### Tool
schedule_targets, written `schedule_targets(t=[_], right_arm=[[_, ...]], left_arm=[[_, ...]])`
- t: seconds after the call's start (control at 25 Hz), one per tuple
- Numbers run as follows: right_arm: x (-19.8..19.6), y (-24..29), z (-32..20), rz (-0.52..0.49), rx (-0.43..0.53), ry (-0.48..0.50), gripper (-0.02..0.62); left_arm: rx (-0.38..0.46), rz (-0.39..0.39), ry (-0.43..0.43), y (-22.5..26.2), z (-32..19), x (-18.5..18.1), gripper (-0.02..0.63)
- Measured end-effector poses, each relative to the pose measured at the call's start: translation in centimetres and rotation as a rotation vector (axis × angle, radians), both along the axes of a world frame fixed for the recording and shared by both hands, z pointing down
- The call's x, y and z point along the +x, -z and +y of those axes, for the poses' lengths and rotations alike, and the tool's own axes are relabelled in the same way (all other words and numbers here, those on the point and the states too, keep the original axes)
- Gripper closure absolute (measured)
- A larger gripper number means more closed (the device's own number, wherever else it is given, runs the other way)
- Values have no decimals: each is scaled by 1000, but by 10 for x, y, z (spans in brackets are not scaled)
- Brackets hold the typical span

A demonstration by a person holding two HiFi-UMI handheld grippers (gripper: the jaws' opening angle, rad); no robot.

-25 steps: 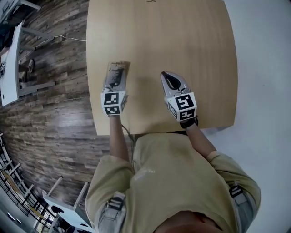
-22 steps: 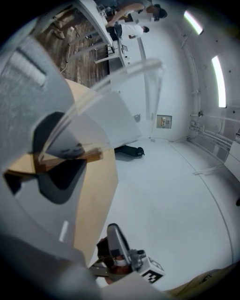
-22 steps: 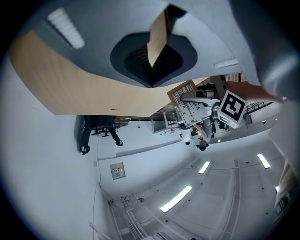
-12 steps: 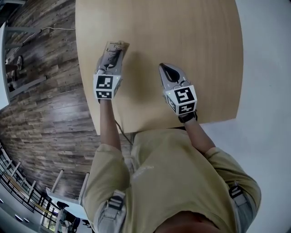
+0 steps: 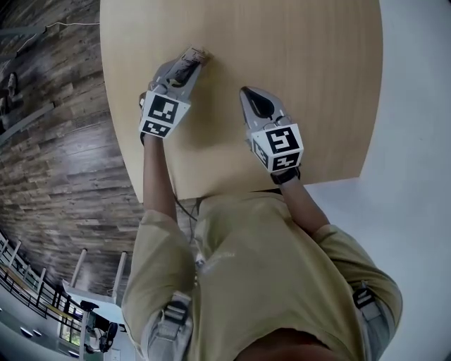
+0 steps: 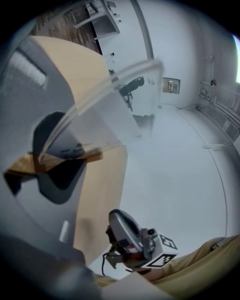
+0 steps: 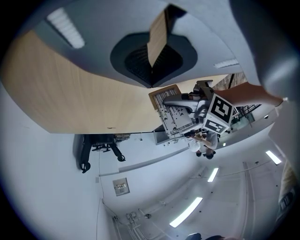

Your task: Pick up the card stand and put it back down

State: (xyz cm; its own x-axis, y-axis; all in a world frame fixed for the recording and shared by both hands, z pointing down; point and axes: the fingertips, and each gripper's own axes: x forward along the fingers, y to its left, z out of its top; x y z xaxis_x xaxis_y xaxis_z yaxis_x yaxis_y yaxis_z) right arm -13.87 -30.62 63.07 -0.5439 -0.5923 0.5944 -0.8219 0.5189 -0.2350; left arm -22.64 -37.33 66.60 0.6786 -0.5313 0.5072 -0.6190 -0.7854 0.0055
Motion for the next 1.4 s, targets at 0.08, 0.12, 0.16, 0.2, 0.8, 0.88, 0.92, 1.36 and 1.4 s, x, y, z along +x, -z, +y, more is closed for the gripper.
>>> schedule_targets(t=[0.08, 0.12, 0.16, 0.2, 0.8, 0.88, 0.92, 1.36, 1.4], right_arm=[[1, -4, 0, 2, -7, -6, 592], [2, -5, -1, 5, -9, -8, 592], [3, -6, -2, 7, -11, -8, 592], [3, -7, -3, 9, -14, -9, 592], [8, -12, -1, 12, -24, -20, 592], [8, -12, 0, 11, -23, -22, 592], [8, -11, 0, 9, -22, -23, 592], [10, 1, 8, 3, -4, -26, 592], [11, 3, 10, 1, 1, -23, 592]], left_arm=[[-6, -7, -32, -6, 4, 2, 561], [-10, -10, -47, -9, 5, 3, 561], [-16, -14, -60, -13, 6, 3, 561], [-22, -18, -70, -17, 7, 3, 561], [-30, -97, -197, -40, 19, 14, 558], [-20, -122, -198, -42, 20, 14, 555], [-16, -137, -197, -43, 20, 14, 554], [-44, -71, -117, -33, 18, 10, 278], [-44, -68, -99, -32, 17, 8, 266]])
